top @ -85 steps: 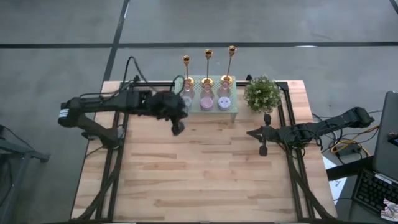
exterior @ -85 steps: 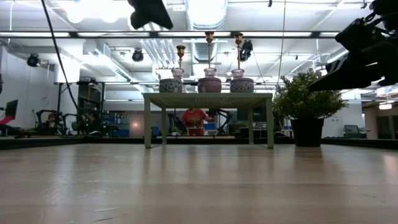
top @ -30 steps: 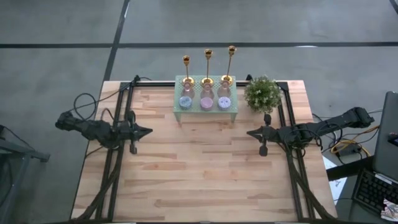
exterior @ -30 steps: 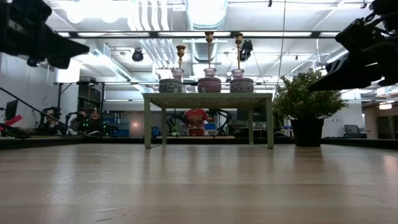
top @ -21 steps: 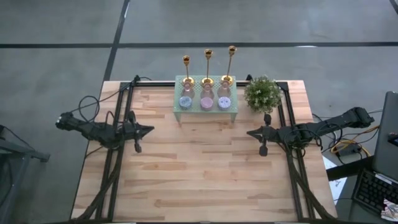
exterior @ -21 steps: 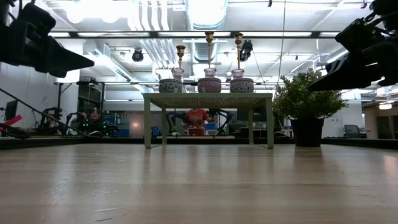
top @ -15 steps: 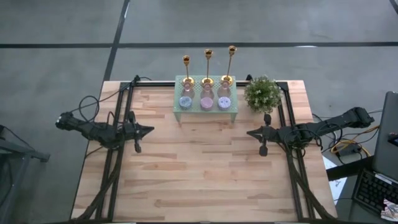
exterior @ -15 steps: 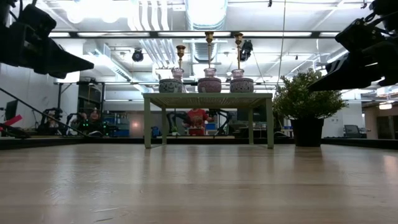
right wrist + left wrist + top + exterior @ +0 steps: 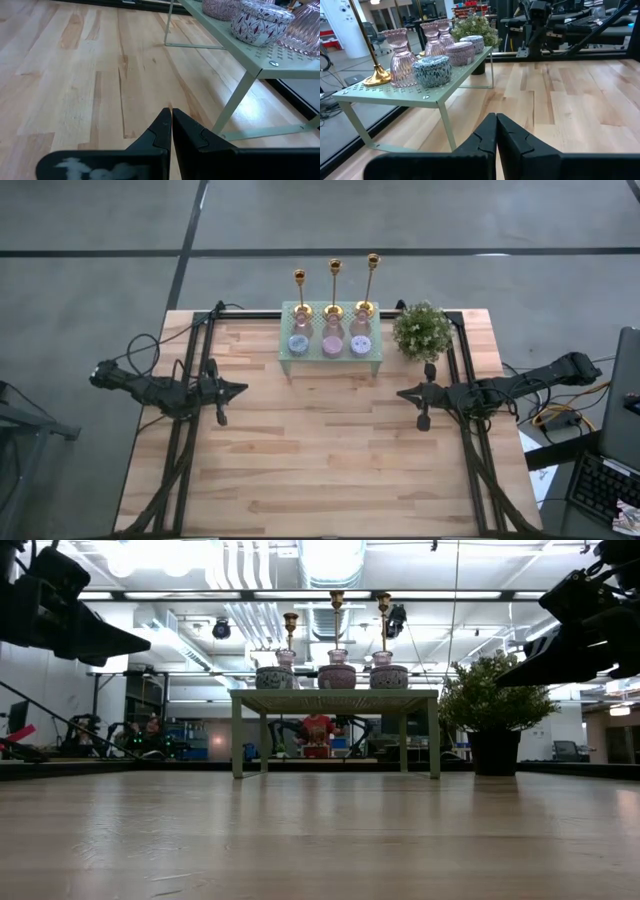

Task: Pick & Place candle stick holders
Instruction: Return to Home Position

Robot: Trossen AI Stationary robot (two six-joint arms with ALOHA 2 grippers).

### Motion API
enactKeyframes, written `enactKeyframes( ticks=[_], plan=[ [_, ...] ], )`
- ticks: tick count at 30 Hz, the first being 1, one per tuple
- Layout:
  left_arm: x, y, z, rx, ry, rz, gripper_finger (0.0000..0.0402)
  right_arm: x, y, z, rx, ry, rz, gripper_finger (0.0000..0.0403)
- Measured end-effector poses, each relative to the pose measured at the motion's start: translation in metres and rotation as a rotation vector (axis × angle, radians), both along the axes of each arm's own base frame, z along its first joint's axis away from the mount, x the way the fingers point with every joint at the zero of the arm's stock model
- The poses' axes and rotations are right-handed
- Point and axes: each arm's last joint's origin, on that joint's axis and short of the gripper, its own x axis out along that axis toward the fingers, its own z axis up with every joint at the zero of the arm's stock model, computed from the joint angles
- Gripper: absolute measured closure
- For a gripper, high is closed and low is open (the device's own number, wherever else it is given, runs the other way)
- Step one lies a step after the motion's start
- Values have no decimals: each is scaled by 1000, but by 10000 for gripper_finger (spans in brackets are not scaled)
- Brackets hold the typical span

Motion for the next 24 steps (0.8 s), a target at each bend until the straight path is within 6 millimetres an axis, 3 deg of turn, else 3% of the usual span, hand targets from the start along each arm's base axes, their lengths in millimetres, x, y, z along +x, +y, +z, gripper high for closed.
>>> enactKeyframes(
  ticks=[17, 24],
  plan=[
    [0, 0, 0, -1, 0, 0, 388, 0, 0, 0, 1, -2, 2, 394],
    [0, 0, 0, -1, 0, -1, 388, -7, -2, 10, 128, -137, -31, 394]
  ],
)
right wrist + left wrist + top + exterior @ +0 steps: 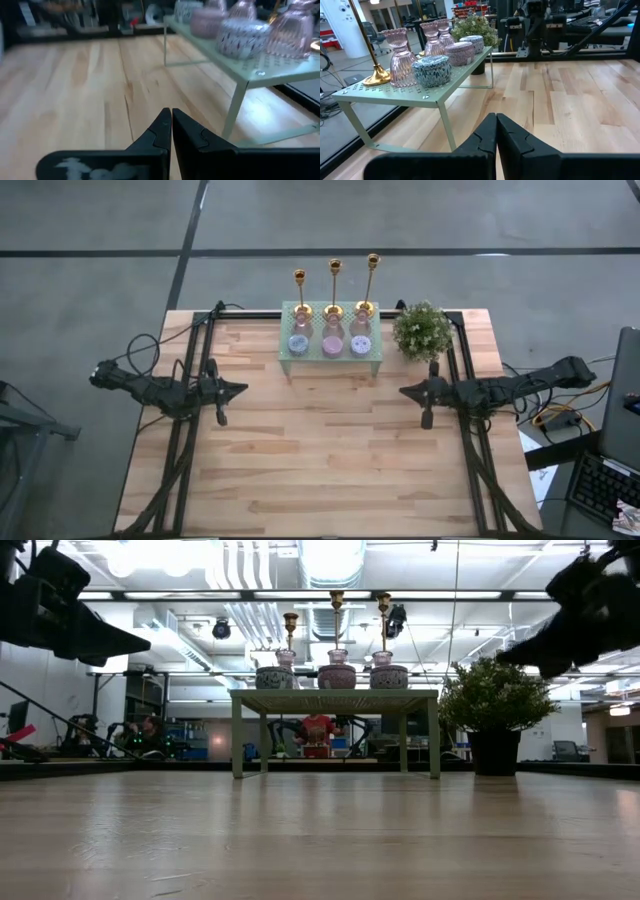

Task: Pick & Place candle stick holders
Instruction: Return to Home Position

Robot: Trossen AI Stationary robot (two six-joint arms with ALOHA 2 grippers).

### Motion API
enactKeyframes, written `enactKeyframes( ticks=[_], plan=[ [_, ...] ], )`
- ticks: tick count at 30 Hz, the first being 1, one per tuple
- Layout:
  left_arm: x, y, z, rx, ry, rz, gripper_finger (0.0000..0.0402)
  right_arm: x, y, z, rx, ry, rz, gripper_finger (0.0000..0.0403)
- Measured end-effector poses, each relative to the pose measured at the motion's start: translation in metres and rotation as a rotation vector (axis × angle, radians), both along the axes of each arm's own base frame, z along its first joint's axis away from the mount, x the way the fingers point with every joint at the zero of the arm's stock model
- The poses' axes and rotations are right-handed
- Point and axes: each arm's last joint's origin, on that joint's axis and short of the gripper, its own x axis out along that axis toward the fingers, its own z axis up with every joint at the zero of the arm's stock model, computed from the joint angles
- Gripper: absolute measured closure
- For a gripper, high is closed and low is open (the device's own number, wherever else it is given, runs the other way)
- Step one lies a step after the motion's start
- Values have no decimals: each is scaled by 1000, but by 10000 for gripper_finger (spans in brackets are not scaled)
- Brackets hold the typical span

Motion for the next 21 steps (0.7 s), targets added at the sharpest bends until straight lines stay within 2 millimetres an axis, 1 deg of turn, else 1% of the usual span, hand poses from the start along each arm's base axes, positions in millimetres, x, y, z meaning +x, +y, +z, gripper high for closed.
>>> enactKeyframes(
  ticks=[3, 5, 9, 12, 16, 21],
  plan=[
    [0, 0, 0, 0, 0, 0, 387, -5, -1, 7, 25, -80, 5, 394],
    [0, 0, 0, 0, 0, 0, 388, -9, -1, 11, 6, -116, 44, 394],
    [0, 0, 0, 0, 0, 0, 387, -15, 2, 17, -115, -167, 221, 394],
    [0, 0, 0, 0, 0, 0, 388, -19, 2, 21, -191, -204, 271, 394],
    [0, 0, 0, 0, 0, 0, 387, -24, 1, 23, -176, -267, 264, 394],
    [0, 0, 0, 1, 2, 0, 387, -23, 1, 18, -84, -272, 263, 394]
  ],
)
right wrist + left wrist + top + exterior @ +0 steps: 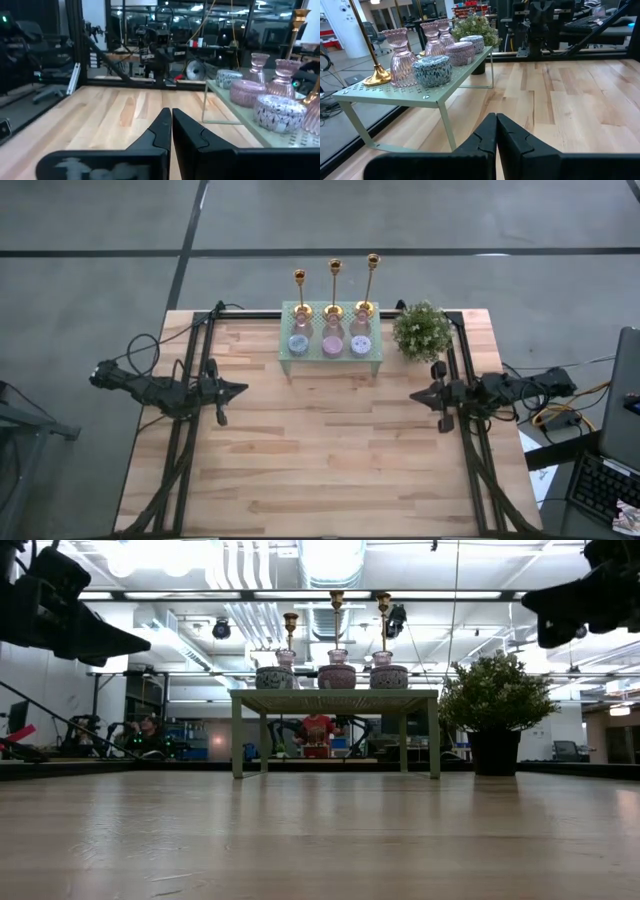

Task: Pick & Place candle stick holders
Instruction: Return to Home Position

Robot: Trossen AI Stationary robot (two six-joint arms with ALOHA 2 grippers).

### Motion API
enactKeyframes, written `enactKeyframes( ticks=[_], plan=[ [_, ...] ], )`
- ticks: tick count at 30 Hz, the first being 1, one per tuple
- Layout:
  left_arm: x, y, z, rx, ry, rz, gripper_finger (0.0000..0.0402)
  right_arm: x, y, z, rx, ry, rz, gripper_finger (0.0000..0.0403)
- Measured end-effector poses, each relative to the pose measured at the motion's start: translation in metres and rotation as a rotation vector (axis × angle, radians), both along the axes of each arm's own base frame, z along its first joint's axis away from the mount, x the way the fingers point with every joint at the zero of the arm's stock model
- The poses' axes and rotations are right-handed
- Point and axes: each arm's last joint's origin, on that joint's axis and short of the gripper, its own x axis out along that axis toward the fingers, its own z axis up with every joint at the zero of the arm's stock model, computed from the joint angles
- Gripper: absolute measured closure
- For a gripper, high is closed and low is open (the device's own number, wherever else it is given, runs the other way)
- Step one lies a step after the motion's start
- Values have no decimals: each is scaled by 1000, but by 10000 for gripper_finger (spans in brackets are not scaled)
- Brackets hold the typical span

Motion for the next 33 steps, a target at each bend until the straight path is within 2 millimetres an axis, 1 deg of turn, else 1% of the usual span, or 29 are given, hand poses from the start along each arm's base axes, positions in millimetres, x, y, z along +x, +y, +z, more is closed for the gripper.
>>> enactKeyframes(
  ticks=[3, 11, 33],
  plan=[
    [0, 0, 0, 0, 0, -2, 388, 1, 0, -4, 26, 9, -5, 394],
    [0, 0, 0, 0, 0, -2, 388, 5, 1, -12, 13, 60, -6, 394],
    [0, 0, 0, 0, -1, 0, 388, 6, 1, -14, 8, 79, -8, 394]
  ],
)
